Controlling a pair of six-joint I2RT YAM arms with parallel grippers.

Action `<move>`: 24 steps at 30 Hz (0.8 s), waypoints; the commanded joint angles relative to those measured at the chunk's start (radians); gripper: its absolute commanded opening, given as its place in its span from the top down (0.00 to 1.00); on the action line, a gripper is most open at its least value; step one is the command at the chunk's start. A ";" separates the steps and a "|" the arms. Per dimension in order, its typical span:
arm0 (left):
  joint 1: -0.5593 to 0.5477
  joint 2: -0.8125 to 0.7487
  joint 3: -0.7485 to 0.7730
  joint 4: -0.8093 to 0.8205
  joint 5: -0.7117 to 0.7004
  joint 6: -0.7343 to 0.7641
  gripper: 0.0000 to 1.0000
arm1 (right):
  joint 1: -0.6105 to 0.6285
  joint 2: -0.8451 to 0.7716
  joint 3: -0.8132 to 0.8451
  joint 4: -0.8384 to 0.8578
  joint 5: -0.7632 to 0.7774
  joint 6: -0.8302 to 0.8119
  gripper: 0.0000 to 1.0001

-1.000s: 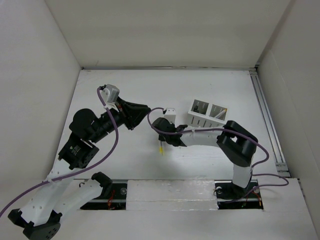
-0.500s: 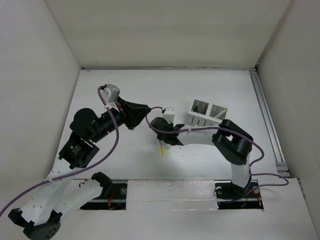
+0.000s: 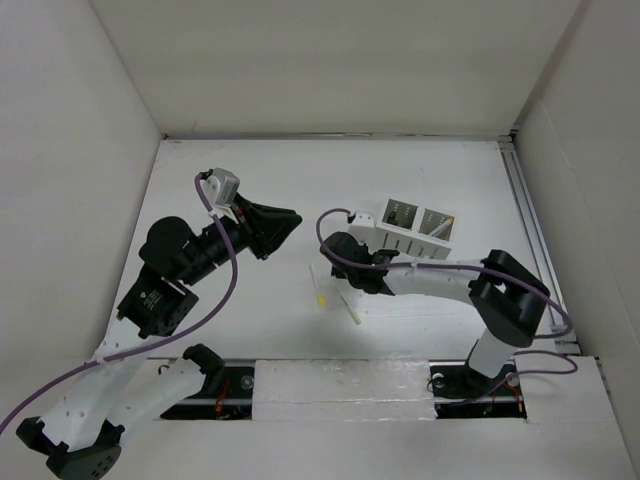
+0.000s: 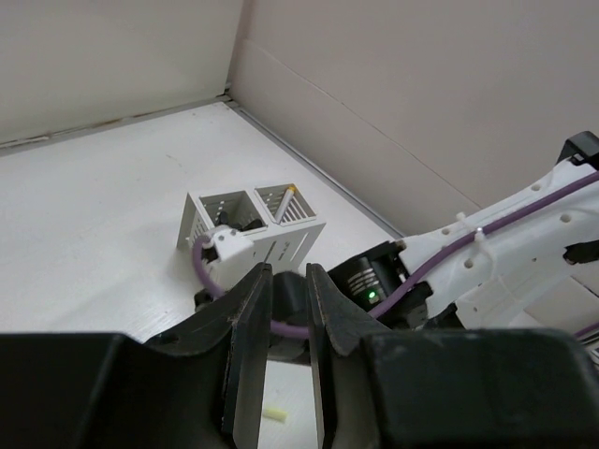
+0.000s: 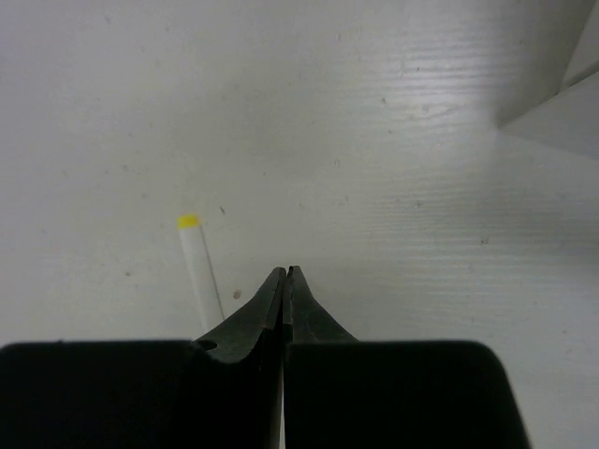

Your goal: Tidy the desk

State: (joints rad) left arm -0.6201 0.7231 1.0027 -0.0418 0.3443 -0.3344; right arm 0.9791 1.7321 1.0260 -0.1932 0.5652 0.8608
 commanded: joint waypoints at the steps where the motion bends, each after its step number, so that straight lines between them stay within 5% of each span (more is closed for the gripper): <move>1: 0.000 -0.017 0.001 0.057 0.007 -0.005 0.82 | -0.016 -0.104 -0.018 0.023 0.038 0.017 1.00; 7: 0.000 -0.016 0.001 0.057 0.012 -0.003 0.82 | -0.016 -0.117 -0.050 0.028 0.001 -0.006 0.98; 9: 0.000 -0.016 -0.001 0.057 0.012 -0.003 0.82 | -0.016 -0.080 -0.038 0.014 -0.022 -0.049 0.85; 12: 0.000 -0.016 0.001 0.057 0.012 -0.003 0.82 | 0.004 -0.040 -0.043 -0.008 -0.027 -0.083 0.49; 14: 0.000 -0.016 -0.001 0.057 0.010 -0.005 0.82 | 0.018 -0.051 -0.073 0.008 -0.054 -0.094 0.42; 20: 0.000 -0.007 -0.001 0.059 0.015 -0.005 0.82 | 0.018 -0.088 -0.145 0.066 -0.148 -0.141 0.36; 24: 0.000 -0.007 -0.001 0.057 0.012 -0.003 0.82 | 0.018 -0.042 -0.109 0.048 -0.169 -0.149 0.43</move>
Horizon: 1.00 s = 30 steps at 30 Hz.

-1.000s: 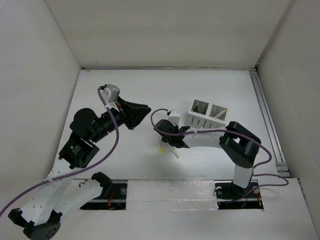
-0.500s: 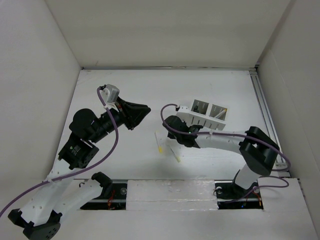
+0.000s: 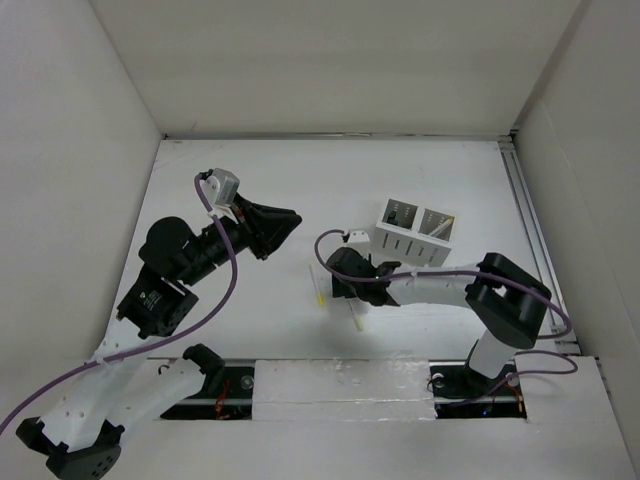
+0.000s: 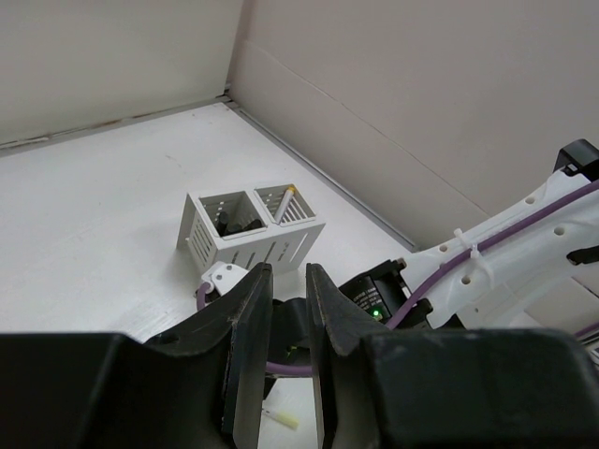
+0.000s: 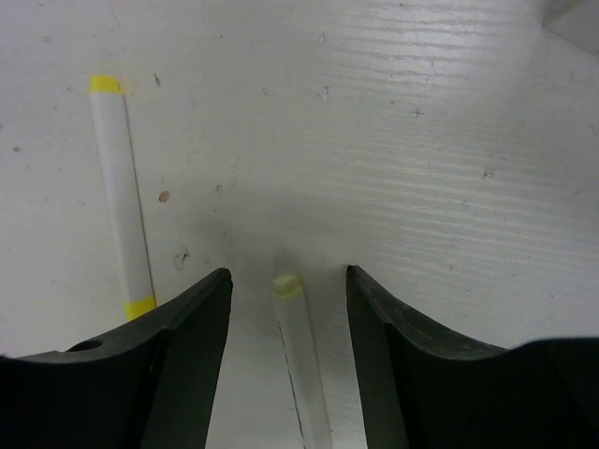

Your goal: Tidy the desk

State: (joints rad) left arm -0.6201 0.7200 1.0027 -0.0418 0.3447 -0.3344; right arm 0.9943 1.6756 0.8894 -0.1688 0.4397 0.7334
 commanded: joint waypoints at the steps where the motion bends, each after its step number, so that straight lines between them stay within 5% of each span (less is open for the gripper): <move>1: 0.000 -0.005 0.000 0.057 0.008 -0.003 0.82 | 0.003 0.035 0.032 0.015 -0.044 -0.020 0.43; 8: 0.000 -0.008 -0.001 0.057 0.011 -0.003 0.82 | 0.003 0.032 0.040 -0.023 -0.012 0.024 0.48; 14: 0.000 -0.005 -0.003 0.057 0.010 -0.003 0.82 | 0.003 -0.068 -0.013 -0.021 -0.047 0.035 0.38; 30: 0.000 0.009 0.001 0.059 0.014 -0.003 0.82 | 0.003 0.016 0.022 -0.089 -0.113 0.023 0.47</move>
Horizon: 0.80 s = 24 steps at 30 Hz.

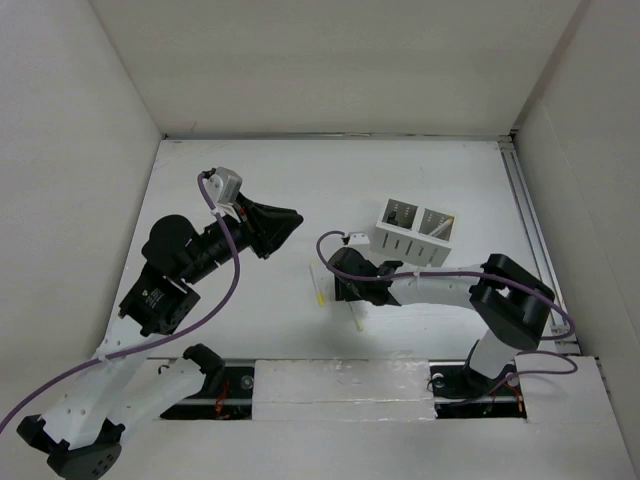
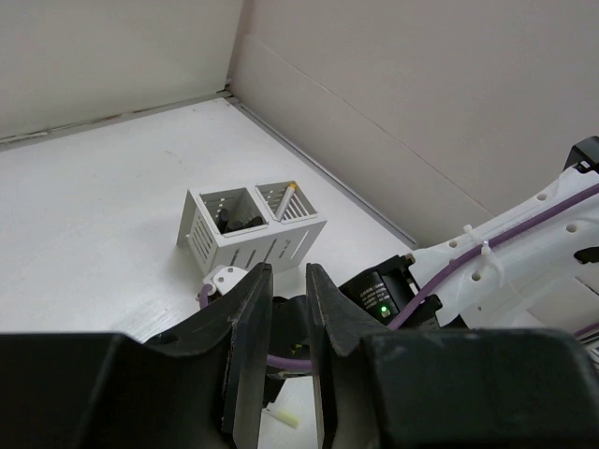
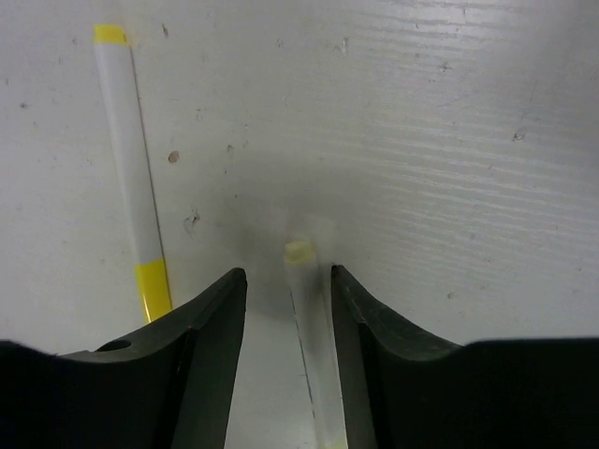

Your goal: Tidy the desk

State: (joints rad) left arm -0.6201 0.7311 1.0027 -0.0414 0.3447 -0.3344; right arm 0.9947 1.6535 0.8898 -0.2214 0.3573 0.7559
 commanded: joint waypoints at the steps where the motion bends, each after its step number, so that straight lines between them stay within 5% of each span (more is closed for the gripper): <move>1: 0.000 -0.002 -0.001 0.058 0.013 -0.003 0.82 | 0.002 0.042 0.026 -0.045 -0.034 0.002 0.55; 3: 0.000 -0.002 0.001 0.058 0.014 -0.003 0.82 | 0.002 0.055 0.034 -0.058 -0.031 0.013 0.60; 6: 0.000 -0.002 0.001 0.058 0.013 -0.003 0.82 | 0.002 0.069 0.049 -0.090 -0.023 0.022 0.82; 12: 0.000 -0.002 0.000 0.058 0.013 -0.003 0.82 | 0.012 0.054 0.043 -0.088 0.002 0.034 0.99; 24: 0.000 -0.006 -0.001 0.058 0.013 -0.005 0.82 | 0.012 -0.283 -0.046 -0.029 0.190 0.128 1.00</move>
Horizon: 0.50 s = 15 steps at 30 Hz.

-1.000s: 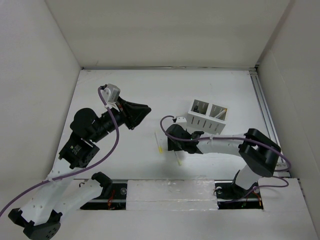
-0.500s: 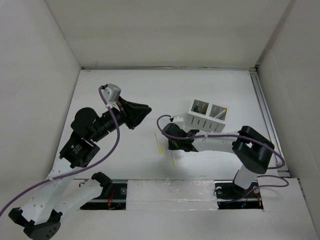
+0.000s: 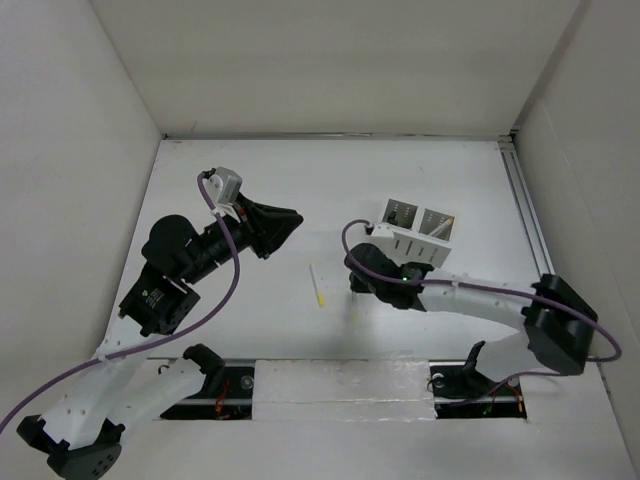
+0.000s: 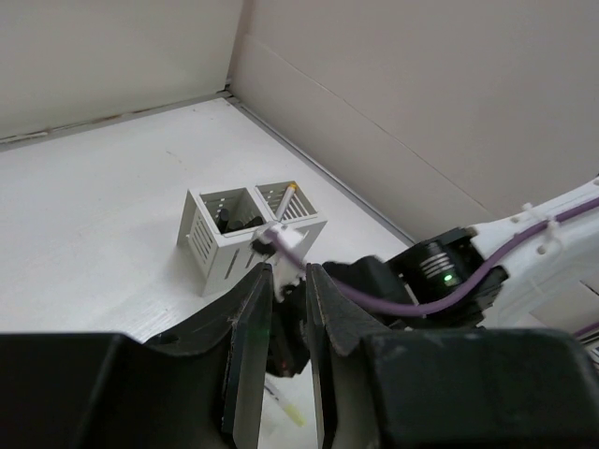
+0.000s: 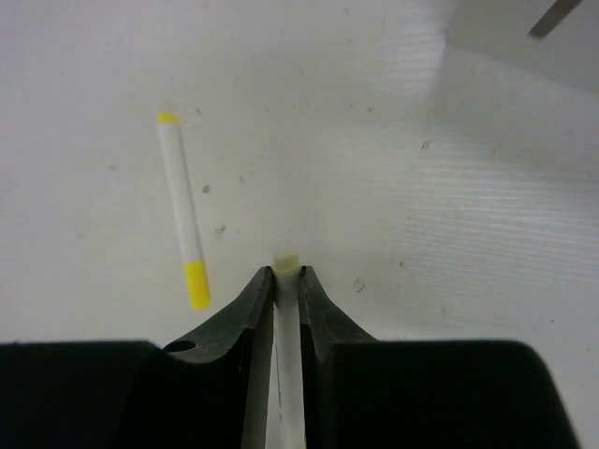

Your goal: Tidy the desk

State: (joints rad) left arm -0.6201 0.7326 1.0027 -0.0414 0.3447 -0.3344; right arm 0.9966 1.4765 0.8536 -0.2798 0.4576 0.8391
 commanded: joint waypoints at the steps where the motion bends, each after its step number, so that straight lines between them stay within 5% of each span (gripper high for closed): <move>1: 0.000 -0.007 -0.001 0.058 0.013 -0.005 0.82 | -0.002 -0.139 -0.027 0.034 0.130 0.052 1.00; 9: 0.000 -0.007 -0.003 0.060 0.019 -0.008 0.82 | -0.159 -0.468 -0.034 0.073 0.372 0.086 1.00; 15: 0.000 -0.012 -0.004 0.061 0.022 -0.006 0.82 | -0.381 -0.529 0.002 0.137 0.483 0.012 1.00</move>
State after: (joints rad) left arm -0.6201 0.7315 1.0027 -0.0414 0.3481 -0.3347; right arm 0.6846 0.9524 0.8120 -0.2039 0.8345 0.8886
